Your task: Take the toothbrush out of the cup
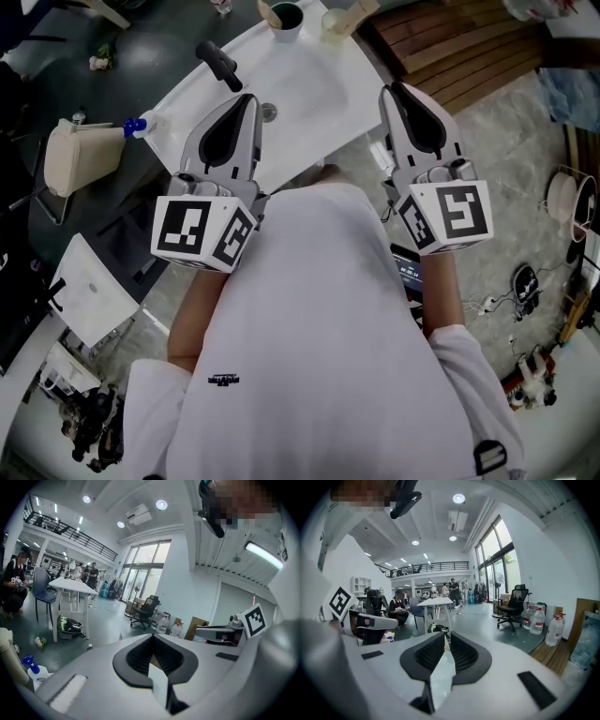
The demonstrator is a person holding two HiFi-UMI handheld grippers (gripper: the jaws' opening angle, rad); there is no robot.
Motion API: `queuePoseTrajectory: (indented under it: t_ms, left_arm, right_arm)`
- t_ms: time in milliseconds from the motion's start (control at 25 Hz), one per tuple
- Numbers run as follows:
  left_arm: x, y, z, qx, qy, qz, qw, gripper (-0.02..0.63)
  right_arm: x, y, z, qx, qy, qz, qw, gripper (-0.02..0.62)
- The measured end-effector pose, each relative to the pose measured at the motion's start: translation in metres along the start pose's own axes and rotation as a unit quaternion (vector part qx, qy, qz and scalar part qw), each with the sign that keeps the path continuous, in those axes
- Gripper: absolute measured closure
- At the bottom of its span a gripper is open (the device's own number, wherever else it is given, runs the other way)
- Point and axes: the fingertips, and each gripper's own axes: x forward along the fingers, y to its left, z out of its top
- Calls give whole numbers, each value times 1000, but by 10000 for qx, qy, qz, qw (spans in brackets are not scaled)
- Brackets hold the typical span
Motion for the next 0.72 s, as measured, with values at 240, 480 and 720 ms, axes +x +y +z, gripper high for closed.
queuePoseTrajectory:
  t_ms: [240,480,720]
  left_arm:
    - [-9,1,3,18,14,-35,10000,601]
    - [-11,0,1,35,34,-92,9999,601]
    - [-12,-5,0,41,43,-133,9999,601]
  right_arm:
    - [3,17,-1,-110,46,95,9999,565]
    - [3,26,-4,-167,89,179,9997,572]
    - [-3,28,0,-307,105,273,9991,580]
